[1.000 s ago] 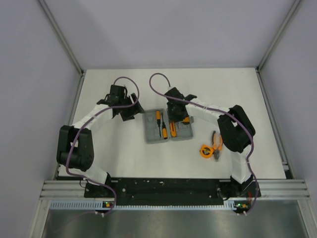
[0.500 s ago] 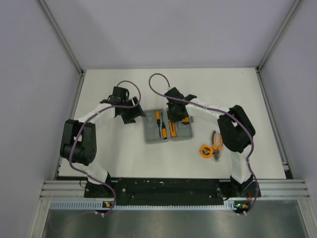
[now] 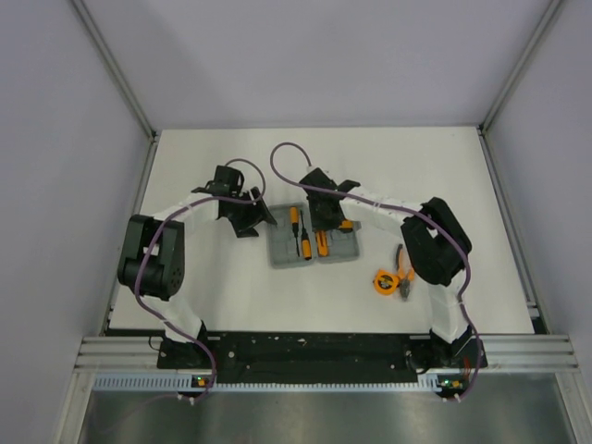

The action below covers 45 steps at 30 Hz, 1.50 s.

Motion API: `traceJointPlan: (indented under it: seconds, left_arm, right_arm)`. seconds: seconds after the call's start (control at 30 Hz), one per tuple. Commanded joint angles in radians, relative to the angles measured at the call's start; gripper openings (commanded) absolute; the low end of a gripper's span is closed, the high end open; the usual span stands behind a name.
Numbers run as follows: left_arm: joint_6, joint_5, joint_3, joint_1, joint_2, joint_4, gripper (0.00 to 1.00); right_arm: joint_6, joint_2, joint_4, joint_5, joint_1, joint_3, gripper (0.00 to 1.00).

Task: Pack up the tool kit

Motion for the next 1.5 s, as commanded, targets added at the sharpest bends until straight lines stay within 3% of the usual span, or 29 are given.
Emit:
traceJointPlan:
  seconds: [0.0, 0.17, 0.53, 0.7, 1.07, 1.47]
  left_arm:
    - [-0.012, 0.025, -0.013, 0.004, 0.014, 0.012, 0.71]
    - [-0.010, 0.028, -0.006, 0.004, 0.017, 0.012, 0.71]
    - [-0.004, 0.024, -0.003, 0.004, 0.019, 0.006, 0.71]
    - [-0.004, 0.020, 0.001, 0.006, 0.019, 0.003, 0.71]
    - [-0.006, 0.025, 0.004, 0.006, 0.028, 0.003, 0.70]
    - [-0.009, 0.039, 0.001, 0.006, 0.039, 0.009, 0.70]
  right_arm:
    - [0.015, 0.046, -0.052, 0.046, 0.013, 0.030, 0.27]
    - [0.022, 0.061, -0.065, 0.062, 0.014, 0.028, 0.22]
    - [0.013, -0.011, -0.067, 0.062, 0.016, 0.093, 0.45]
    - [0.001, -0.049, -0.067, 0.067, 0.016, 0.111, 0.47]
    - [-0.021, -0.046, -0.047, 0.024, 0.016, 0.091, 0.22]
    - [-0.031, 0.015, -0.022, -0.025, 0.016, 0.082, 0.14]
